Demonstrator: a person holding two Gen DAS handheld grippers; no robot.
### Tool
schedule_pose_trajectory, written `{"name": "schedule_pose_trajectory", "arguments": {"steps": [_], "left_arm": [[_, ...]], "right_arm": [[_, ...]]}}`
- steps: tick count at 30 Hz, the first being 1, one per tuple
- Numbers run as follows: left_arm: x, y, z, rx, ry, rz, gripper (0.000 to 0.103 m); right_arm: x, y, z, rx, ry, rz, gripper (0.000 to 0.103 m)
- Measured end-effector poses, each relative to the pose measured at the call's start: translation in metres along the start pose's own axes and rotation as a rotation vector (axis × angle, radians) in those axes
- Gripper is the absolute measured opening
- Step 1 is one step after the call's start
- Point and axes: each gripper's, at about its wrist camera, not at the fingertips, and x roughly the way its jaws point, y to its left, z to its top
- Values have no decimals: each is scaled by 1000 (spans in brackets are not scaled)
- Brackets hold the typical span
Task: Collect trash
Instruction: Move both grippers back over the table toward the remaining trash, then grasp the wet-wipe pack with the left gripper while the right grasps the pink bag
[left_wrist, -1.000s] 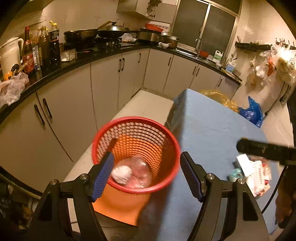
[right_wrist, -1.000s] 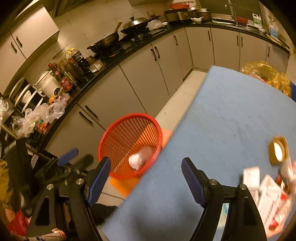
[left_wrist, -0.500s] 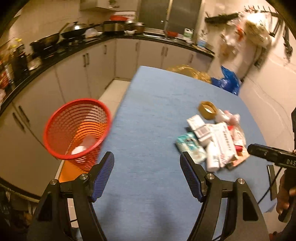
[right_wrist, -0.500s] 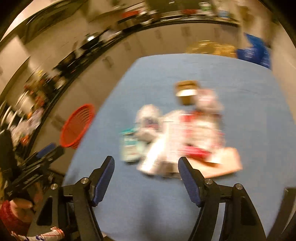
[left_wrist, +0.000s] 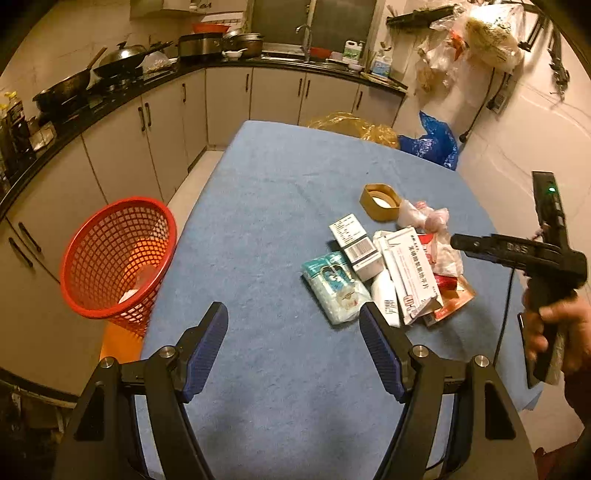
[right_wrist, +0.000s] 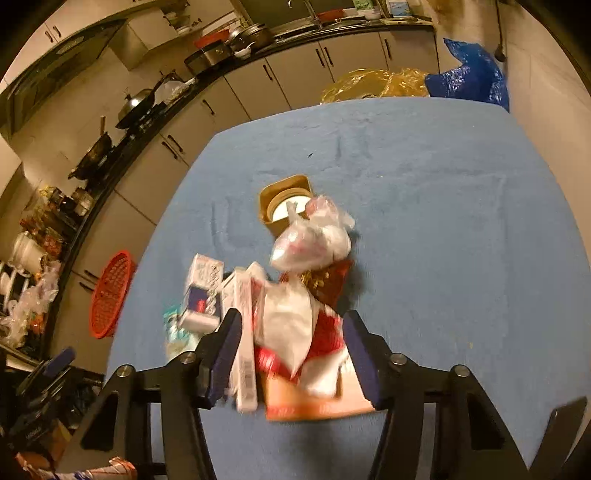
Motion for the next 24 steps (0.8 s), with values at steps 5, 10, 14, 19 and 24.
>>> {"name": "schedule_pose_trajectory", "arguments": {"steps": [5,10,14,19,24], "left_arm": [[-2,10,1,-20,2,18,72],[-3,14,0,-25,9,25,72],[-4,16,-1,-20,15,24,72],[1,19,-1,-35,47,-4,73],[19,16,6,-67,88,-49,73]], "right_arm": [[-5,1,27,-5,-42,2,58],[25,8,62,-13,35,-54,66],[61,7,72,-9,141,-83,65],[71,3,61,-18,197,-108,47],[41,-9,48,8,125,-89,41]]}}
